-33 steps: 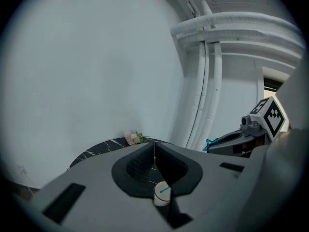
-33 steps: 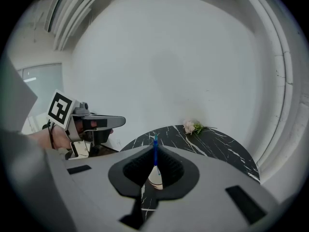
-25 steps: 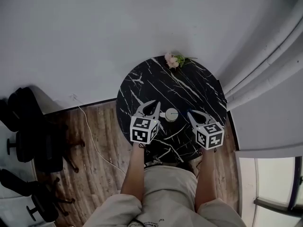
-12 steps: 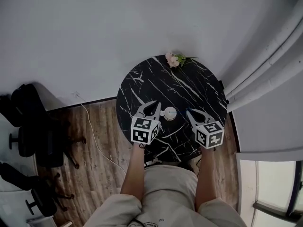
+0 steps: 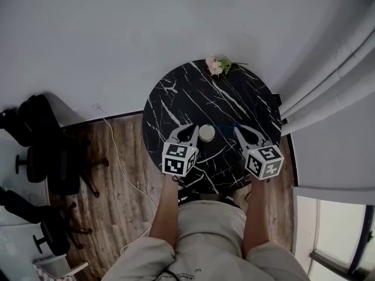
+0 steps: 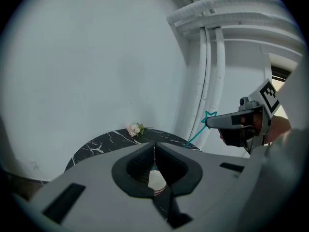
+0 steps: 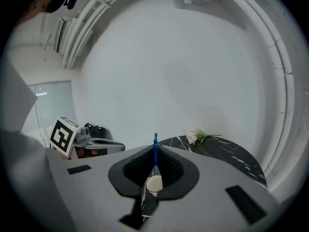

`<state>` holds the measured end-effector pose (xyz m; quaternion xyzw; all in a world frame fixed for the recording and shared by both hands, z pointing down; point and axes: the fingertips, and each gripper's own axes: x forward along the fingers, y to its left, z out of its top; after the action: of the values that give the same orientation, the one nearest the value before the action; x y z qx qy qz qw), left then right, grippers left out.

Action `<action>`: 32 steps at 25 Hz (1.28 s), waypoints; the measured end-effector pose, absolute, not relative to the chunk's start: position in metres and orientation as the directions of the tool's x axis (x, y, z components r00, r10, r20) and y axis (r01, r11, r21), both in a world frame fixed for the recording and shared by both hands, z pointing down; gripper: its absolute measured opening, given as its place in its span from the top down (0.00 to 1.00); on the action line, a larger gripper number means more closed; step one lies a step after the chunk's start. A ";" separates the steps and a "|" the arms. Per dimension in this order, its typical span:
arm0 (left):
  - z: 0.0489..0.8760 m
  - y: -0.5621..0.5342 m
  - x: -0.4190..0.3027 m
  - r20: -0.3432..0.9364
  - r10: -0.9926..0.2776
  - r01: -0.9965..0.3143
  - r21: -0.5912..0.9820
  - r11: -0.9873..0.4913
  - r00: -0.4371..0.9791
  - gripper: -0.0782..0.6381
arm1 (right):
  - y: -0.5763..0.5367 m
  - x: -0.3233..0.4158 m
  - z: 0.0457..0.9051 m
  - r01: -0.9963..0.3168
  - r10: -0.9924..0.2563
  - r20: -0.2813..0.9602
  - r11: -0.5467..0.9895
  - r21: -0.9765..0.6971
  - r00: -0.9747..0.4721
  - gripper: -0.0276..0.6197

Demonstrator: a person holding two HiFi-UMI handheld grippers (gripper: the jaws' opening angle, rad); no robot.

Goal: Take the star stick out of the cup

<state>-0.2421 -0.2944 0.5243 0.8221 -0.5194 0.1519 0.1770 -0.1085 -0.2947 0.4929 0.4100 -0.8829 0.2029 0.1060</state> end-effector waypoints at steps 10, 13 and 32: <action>0.516 -0.293 -0.205 0.424 -0.824 -0.925 0.124 -0.359 0.377 0.86 | -0.298 -0.072 0.490 -0.751 -0.666 0.348 0.602 -0.273 -0.660 0.89; 0.513 -0.291 -0.191 0.422 -0.827 -0.927 0.119 -0.356 0.372 0.86 | -0.299 -0.058 0.490 -0.757 -0.670 0.354 0.597 -0.264 -0.652 0.89; 0.505 -0.274 -0.105 0.389 -0.856 -0.939 0.122 -0.320 0.342 0.86 | -0.280 0.033 0.515 -0.818 -0.726 0.384 0.543 -0.187 -0.570 0.89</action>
<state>-0.1046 -0.2737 0.5048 0.8025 -0.5592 0.1272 0.1648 0.0328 -0.2798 0.5145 0.4446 -0.8685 0.1752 0.1315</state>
